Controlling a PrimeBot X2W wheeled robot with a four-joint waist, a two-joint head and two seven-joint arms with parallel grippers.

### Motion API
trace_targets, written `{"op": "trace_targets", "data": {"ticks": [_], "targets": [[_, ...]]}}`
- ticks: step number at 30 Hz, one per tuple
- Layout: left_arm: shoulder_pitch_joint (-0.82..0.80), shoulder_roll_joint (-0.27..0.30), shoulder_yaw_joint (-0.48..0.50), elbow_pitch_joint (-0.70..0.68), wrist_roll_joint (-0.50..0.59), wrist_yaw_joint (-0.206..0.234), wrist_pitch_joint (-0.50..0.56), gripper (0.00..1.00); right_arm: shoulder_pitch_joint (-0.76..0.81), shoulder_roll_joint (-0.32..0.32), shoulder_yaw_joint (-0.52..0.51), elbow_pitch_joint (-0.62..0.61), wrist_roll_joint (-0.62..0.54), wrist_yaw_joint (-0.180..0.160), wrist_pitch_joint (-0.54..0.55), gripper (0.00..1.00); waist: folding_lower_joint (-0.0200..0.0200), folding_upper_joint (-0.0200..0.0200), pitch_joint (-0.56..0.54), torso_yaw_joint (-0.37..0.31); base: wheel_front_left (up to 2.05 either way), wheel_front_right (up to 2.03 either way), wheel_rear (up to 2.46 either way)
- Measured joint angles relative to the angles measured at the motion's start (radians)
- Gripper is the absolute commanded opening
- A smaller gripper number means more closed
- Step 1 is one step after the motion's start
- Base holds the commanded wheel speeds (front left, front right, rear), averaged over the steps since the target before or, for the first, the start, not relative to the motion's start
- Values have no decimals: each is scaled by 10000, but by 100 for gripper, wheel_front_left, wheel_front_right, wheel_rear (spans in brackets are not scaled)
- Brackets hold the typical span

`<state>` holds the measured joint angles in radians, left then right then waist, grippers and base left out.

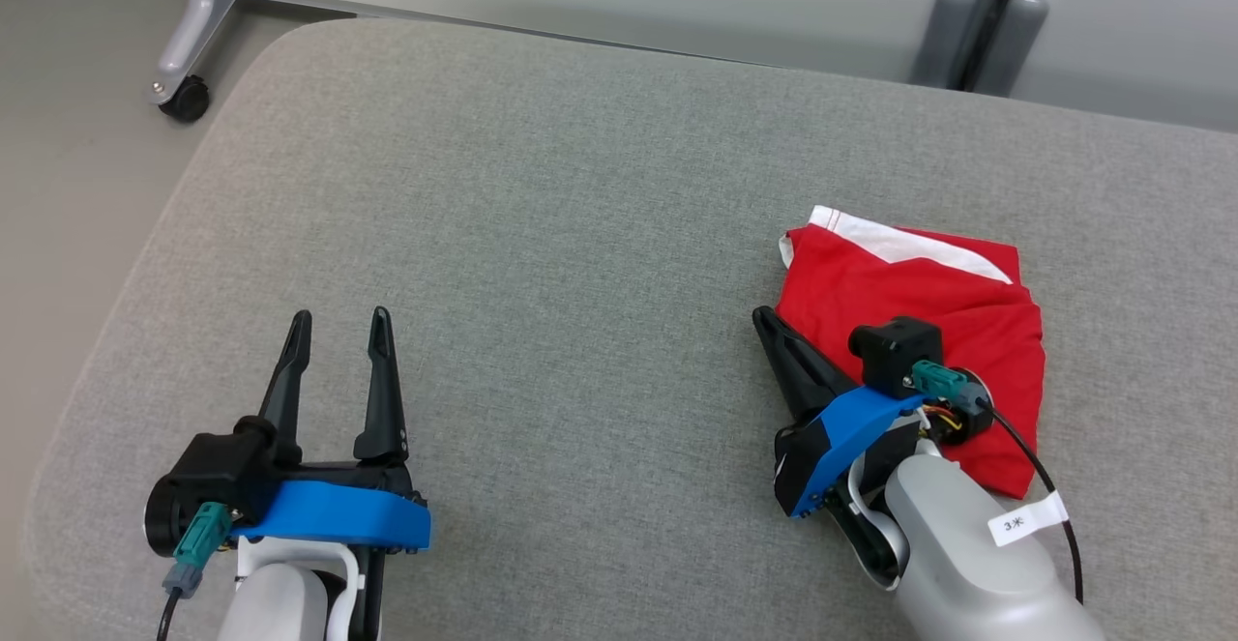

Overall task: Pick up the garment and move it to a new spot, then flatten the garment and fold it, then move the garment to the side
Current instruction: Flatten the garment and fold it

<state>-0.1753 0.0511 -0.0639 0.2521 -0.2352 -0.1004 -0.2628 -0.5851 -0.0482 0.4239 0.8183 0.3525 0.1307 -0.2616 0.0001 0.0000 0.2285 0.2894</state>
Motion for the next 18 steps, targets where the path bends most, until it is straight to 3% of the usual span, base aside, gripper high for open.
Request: {"op": "trace_targets", "data": {"ticks": [9,18], "targets": [[2,0,171,10,69,71,0,100,60,-6,-142,-988,-127,0,0,0,-1,0,-184,-532,0,0,0],[174,-2,512,136,357,69,0,100,1009,-25,-1841,-2654,-1526,0,-8,0,0,0,-715,-1612,0,0,0]]}}
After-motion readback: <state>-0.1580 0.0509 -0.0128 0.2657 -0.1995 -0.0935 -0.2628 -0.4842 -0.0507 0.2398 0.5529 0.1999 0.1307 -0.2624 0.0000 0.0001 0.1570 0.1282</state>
